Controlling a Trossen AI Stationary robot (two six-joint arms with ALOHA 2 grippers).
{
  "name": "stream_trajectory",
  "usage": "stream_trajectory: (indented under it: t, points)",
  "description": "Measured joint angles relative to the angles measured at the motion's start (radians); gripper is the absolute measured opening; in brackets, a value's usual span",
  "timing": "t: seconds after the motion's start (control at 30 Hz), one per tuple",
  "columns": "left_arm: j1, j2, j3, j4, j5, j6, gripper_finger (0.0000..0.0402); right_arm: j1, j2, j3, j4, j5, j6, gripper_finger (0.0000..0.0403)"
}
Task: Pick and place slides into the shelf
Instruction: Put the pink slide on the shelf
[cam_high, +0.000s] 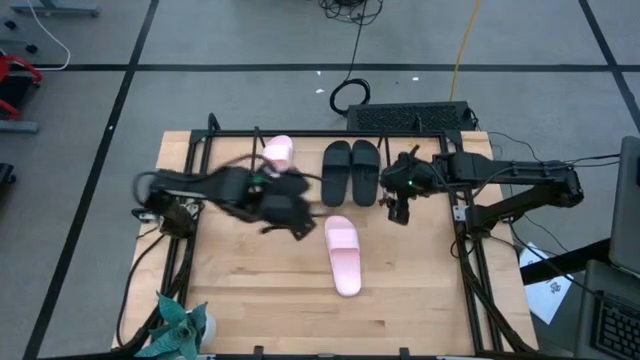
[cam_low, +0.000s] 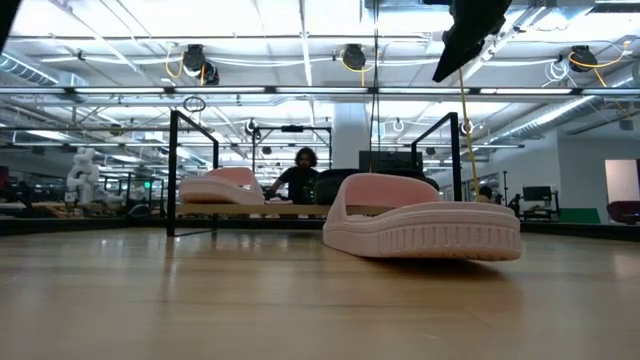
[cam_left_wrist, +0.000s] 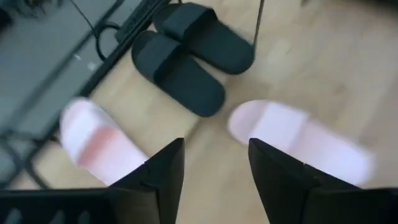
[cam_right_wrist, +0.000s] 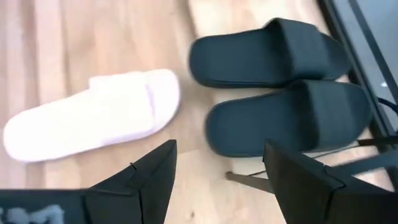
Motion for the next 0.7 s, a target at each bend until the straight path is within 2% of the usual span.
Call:
stream_trajectory:
  t: [0.1, 0.27, 0.33, 0.47, 0.6, 0.7]
  points:
    - [-0.066, -0.087, -0.022, -0.004, 0.003, -0.196, 0.0182, 0.061, 0.0, 0.0, 0.009, -0.011, -0.006, 0.0231]
    - [-0.202, -0.18, -0.084, 0.0, 0.012, -0.345, 0.0182, 0.196, 0.021, -0.001, 0.133, -0.198, -0.022, 0.0231]
    - [-0.254, -0.212, -0.117, -0.003, -0.009, -0.401, 0.0182, 0.252, 0.036, -0.017, 0.232, -0.242, -0.015, 0.0231]
    - [-0.316, -0.258, -0.184, -0.003, -0.046, -0.531, 0.0182, 0.354, 0.104, -0.076, 0.395, -0.257, -0.01, 0.0231]
    - [-0.344, -0.269, -0.257, -0.002, -0.075, -0.613, 0.0182, 0.394, 0.215, -0.111, 0.381, -0.186, -0.013, 0.0231]
    - [-0.351, -0.269, -0.313, -0.001, -0.058, -0.645, 0.0182, 0.398, 0.307, -0.117, 0.368, -0.145, -0.015, 0.0231]
